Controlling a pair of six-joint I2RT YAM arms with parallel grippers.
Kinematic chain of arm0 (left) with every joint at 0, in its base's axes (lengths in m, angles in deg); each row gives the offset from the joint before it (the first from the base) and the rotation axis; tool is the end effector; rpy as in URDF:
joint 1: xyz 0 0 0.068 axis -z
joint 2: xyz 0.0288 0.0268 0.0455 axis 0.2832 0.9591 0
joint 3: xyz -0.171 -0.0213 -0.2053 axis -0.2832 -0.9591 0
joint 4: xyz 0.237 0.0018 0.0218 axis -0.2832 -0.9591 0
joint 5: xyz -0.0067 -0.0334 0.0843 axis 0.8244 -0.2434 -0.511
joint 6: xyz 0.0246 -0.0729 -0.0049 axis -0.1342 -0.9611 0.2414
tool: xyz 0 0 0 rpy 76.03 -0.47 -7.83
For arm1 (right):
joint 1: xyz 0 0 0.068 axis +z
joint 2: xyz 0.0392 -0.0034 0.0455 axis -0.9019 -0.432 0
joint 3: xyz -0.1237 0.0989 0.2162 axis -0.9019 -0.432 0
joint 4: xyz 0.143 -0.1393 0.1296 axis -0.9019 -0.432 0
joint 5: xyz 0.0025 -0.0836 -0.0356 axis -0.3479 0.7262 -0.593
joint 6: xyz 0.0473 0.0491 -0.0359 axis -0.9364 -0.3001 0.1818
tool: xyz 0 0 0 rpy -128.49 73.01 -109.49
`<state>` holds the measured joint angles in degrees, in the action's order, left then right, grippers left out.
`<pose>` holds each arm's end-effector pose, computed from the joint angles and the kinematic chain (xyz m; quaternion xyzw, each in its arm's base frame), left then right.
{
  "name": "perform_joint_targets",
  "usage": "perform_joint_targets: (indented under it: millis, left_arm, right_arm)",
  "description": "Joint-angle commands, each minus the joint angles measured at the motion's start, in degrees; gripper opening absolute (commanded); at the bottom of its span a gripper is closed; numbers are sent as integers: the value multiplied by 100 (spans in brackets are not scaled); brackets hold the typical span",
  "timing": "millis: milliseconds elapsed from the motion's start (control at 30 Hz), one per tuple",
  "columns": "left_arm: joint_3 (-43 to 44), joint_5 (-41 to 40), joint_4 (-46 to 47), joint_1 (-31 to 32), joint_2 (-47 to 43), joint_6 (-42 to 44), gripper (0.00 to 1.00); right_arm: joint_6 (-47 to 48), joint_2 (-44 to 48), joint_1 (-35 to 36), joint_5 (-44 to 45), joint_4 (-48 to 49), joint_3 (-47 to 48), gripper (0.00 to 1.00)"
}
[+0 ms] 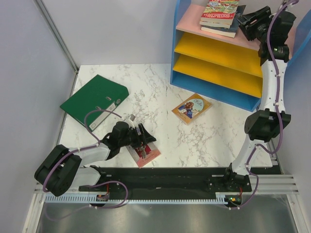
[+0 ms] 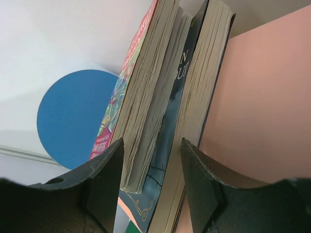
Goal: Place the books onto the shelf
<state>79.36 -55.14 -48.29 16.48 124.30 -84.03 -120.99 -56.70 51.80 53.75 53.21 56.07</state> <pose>0.1802 -0.1417 0.1388 -0.0679 0.8719 -0.4175 0.2468 0.4403 -0.0720 0.4765 0.2697 0.6601 0.3800 0.5892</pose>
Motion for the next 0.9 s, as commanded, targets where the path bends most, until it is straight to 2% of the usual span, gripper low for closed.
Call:
perform_joint_targets:
  millis: [0,467,767,867]
  left_arm:
    - [-106,62,32,38,-7,149,85]
    - [-106,97,85,38,28,158,85]
    - [-97,114,111,38,72,167,85]
    - [-89,123,120,38,90,176,85]
  right_arm:
    - [330,-123,205,518,-391,225,58]
    - [559,-52,320,1476,-506,75,60]
    - [524,-219,346,1775,-480,277,50]
    - [541,-298,372,1784,-480,321,49]
